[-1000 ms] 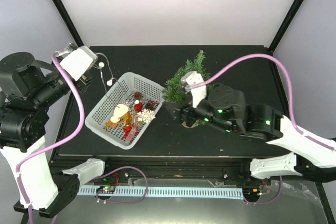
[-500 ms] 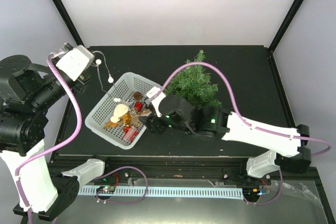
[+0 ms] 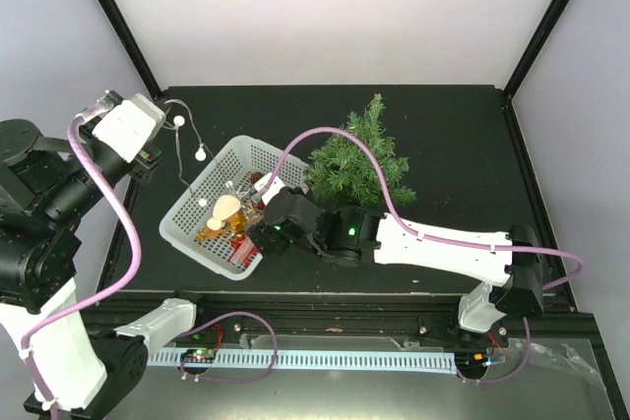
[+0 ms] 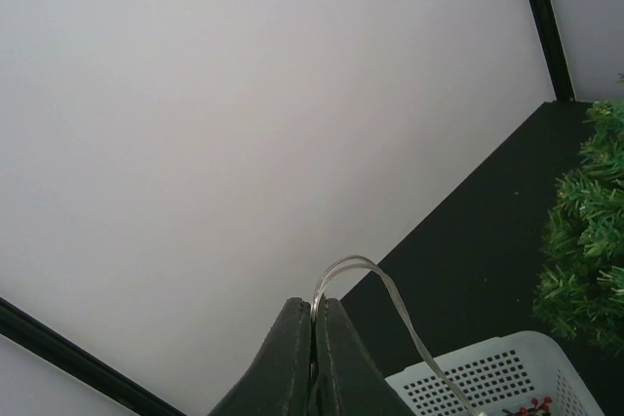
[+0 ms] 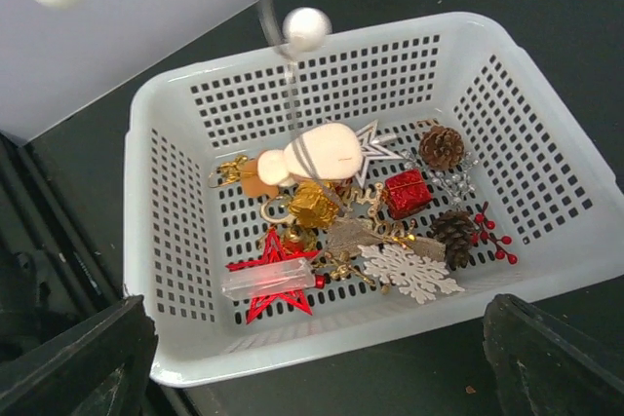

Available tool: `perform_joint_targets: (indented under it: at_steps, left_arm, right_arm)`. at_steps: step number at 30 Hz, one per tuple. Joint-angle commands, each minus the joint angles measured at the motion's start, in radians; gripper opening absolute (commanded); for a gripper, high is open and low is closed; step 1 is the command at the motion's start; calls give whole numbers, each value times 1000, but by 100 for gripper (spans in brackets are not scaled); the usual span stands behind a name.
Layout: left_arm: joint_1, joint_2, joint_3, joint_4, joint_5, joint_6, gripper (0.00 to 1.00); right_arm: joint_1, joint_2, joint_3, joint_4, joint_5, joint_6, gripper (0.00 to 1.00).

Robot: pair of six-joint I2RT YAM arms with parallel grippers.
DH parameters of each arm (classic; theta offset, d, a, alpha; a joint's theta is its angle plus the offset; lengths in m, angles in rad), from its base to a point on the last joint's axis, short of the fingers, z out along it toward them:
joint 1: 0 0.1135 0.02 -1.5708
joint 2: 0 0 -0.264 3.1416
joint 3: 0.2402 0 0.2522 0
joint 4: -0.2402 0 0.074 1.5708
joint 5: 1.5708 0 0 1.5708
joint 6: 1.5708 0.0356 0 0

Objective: Decorate the small christmas tree

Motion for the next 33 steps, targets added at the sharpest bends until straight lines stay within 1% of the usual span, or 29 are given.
perform_joint_targets:
  at_steps: [1,11,18,22,23,24,25,26,28,29,33]
  left_arm:
    - [-6,-27,30,33,9,-27,1]
    - [-6,-58,24,8,39,-25,2]
    - [-6,-81,24,-15,84,-18,1]
    - [-6,-97,25,-28,97,-5,1]
    - [-6,-102,25,-29,99,-3,1]
    - [-6,-107,25,-31,103,0,2]
    - [-6,-113,24,-31,106,2,1]
    - [-6,-115,25,-31,107,2,2]
    - [-6,-118,24,-33,90,10,1]
    - [-6,-117,22,-34,79,15,2]
    - [-7,-127,-4,-23,37,34,1]
  right_arm:
    - [2,12,-28,94,59,-8,92]
    - [-8,83,-25,192,-10,-61,90]
    - [-10,169,24,201,12,-101,90]
    - [-37,219,38,225,9,-115,86]
    - [-47,229,41,230,4,-115,82]
    - [-57,239,45,233,2,-115,74]
    - [-63,246,45,240,5,-118,61]
    - [-67,246,43,250,8,-123,47]
    - [-73,237,48,249,21,-124,4]
    - [-74,223,54,242,25,-128,2]
    - [-75,124,52,248,28,-155,1]
